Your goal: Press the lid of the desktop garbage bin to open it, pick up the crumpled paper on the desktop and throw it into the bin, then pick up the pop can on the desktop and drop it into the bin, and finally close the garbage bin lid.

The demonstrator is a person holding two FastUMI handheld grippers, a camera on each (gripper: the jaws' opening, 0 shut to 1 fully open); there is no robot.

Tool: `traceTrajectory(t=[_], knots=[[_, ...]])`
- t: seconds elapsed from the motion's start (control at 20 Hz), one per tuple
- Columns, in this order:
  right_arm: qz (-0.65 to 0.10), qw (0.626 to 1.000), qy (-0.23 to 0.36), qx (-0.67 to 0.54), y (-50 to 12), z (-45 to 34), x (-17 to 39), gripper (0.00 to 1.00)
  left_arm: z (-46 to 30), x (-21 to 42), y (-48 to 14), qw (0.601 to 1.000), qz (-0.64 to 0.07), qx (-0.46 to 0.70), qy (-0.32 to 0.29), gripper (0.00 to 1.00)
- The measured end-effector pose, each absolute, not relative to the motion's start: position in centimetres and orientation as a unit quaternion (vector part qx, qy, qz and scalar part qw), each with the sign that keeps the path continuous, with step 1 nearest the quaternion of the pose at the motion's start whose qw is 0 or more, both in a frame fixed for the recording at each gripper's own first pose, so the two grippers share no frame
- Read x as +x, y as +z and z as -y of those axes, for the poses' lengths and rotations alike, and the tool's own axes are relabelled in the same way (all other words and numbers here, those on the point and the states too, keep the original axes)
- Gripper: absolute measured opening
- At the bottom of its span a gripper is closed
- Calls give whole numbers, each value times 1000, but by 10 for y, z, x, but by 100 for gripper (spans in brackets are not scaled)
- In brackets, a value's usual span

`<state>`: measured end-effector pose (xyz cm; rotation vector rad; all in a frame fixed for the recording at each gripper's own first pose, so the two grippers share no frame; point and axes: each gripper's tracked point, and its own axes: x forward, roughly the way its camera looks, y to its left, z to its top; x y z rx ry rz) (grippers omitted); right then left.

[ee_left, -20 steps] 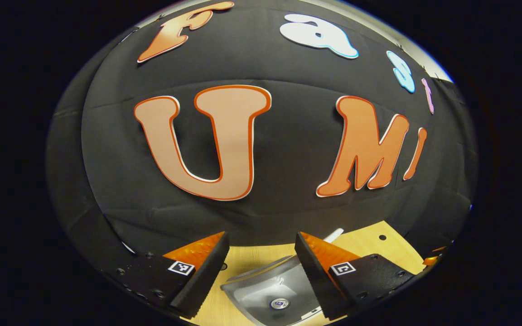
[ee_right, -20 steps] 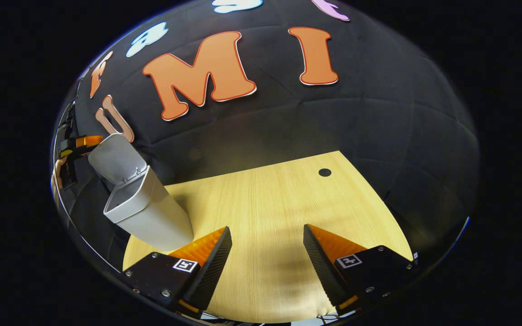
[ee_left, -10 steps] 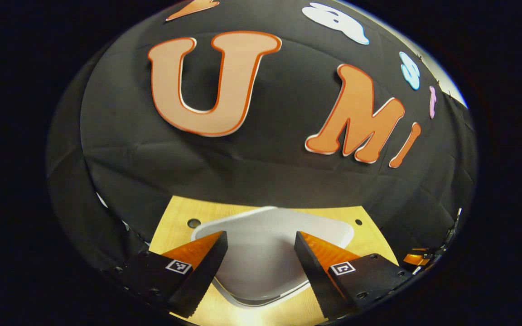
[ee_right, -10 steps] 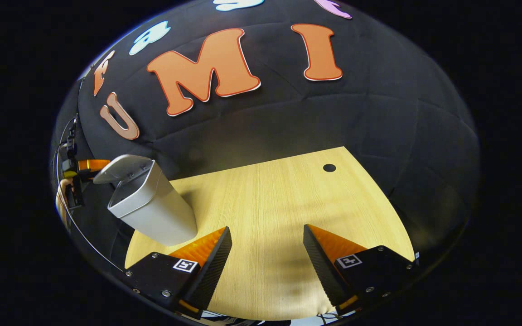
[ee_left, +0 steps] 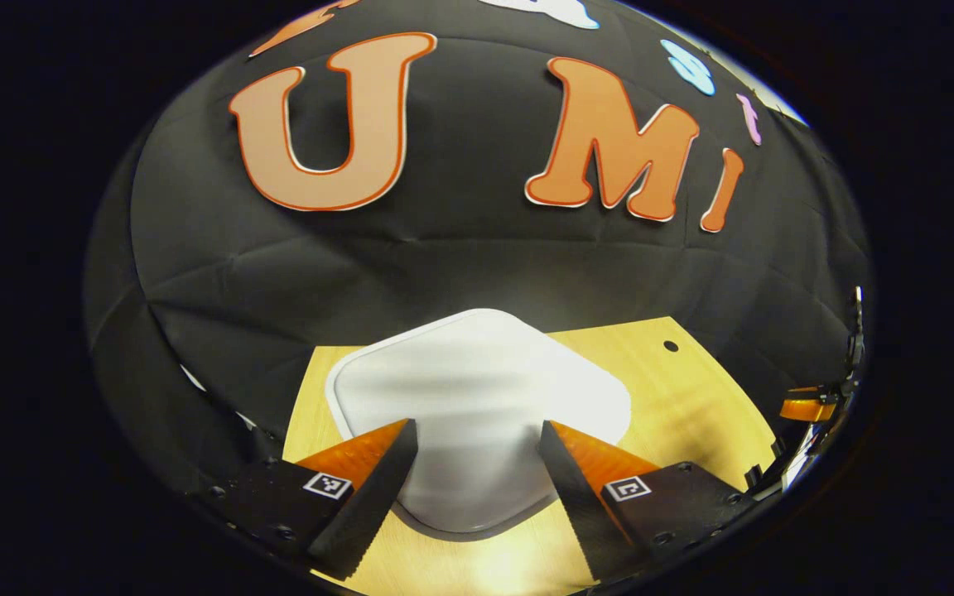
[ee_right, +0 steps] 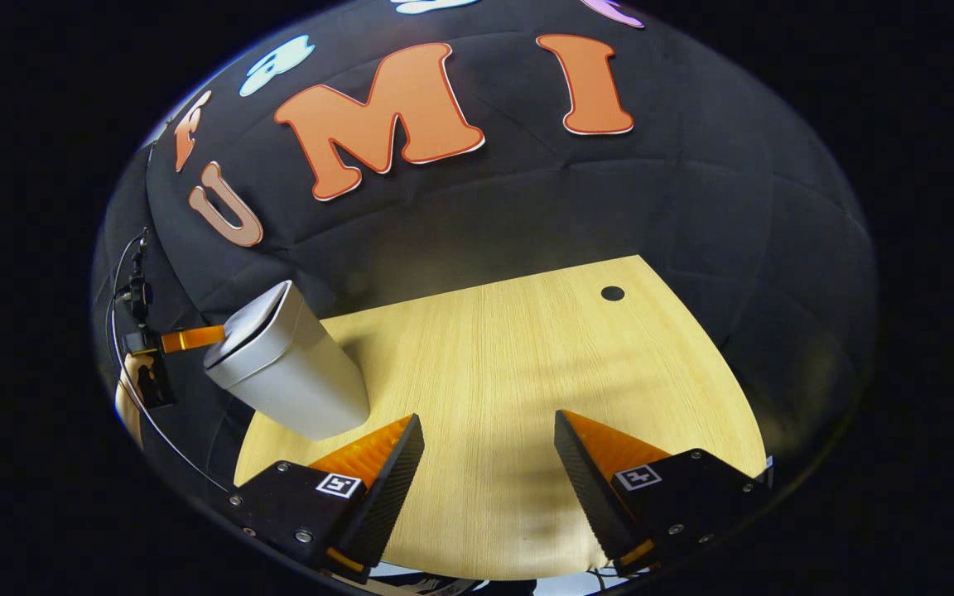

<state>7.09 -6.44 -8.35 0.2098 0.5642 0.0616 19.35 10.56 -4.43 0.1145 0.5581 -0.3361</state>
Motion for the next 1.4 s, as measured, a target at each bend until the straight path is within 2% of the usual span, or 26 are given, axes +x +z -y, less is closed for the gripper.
traceTrajectory(t=[0.1, 0.15, 0.3, 0.45, 0.95, 1.15, 1.4], knots=[[-280, 954, 29, 101, -85, 66, 69, 95, -106, 198, -40, 950, -250, 66, -173, 99], [-282, 954, 28, 102, -87, 67, 69, 95, -104, 201, -40, 951, -245, 67, -179, 97], [-283, 954, 25, 98, -86, 67, 67, 95, -106, 189, -54, 938, -272, 109, -184, 97], [-282, 954, 25, 95, -86, 67, 63, 95, -102, 196, -47, 948, -246, 86, -183, 99], [-255, 962, 26, 96, -60, 67, 70, 95, -103, 192, -34, 959, -236, 30, -157, 97], [-229, 968, 32, 95, -38, 61, 77, 95, -78, 175, 5, 970, -189, 20, -149, 97], [-188, 978, 40, 84, -13, 43, 84, 95, -22, 153, 60, 982, -97, -27, -160, 96]])
